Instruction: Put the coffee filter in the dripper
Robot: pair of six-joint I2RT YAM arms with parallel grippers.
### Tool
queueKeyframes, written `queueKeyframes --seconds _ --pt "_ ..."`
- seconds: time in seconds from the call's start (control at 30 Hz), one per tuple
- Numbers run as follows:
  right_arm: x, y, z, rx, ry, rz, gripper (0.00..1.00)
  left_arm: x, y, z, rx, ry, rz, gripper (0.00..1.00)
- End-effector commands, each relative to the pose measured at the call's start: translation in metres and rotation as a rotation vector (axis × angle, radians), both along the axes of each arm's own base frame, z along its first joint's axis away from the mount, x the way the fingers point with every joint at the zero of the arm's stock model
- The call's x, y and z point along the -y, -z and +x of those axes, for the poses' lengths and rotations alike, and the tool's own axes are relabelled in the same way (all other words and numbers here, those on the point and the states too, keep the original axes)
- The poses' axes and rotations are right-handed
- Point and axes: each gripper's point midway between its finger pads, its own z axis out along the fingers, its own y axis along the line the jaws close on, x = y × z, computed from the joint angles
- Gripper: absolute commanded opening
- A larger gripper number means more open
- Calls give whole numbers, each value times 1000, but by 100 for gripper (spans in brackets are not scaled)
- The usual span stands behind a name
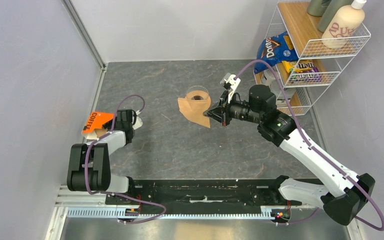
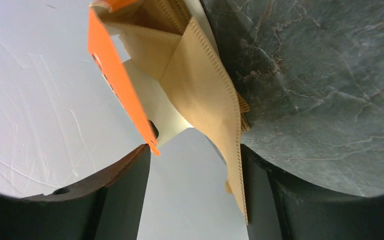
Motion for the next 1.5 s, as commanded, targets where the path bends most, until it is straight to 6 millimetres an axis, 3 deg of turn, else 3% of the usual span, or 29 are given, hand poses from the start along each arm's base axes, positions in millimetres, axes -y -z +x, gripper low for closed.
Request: queueKeyframes --seconds 0.0,0.03,0.07,0.3,0.6,0.63,0.7,0.83,0.9,1.0,1.27,1.47 --pt "5 -12 0 50 15 13 0 7 -18 3 9 -6 -64 71" --pt "5 -11 0 51 12 11 0 11 -18 -3 -20 4 -94 80" --pt "6 -11 0 54 14 11 0 15 -20 -6 -34 13 -117 82" --pt "4 -9 0 51 1 16 0 33 -24 -26 -107 61 -233 84" --pt "0 -12 2 54 -13 24 0 67 -51 -35 -147 121 -442 93" --pt "-1 -12 2 54 -16 24 0 77 -60 -36 -136 128 -503 93" --pt "-2 -17 2 66 -27 31 0 116 -90 -38 -110 195 -714 93" --pt "-5 -31 -5 119 -76 58 0 200 -180 -42 -76 307 -1179 93" --pt "-5 -40 -9 146 -95 70 0 231 -225 -47 -79 373 -1363 91" --pt "-4 -53 -14 171 -111 96 0 272 -269 -70 -128 549 -1540 91" --pt "-6 -93 -19 230 -130 180 0 324 -317 -111 -190 723 -1807 93" --pt "-8 -115 -27 270 -162 245 0 345 -331 -92 -104 682 -1961 95"
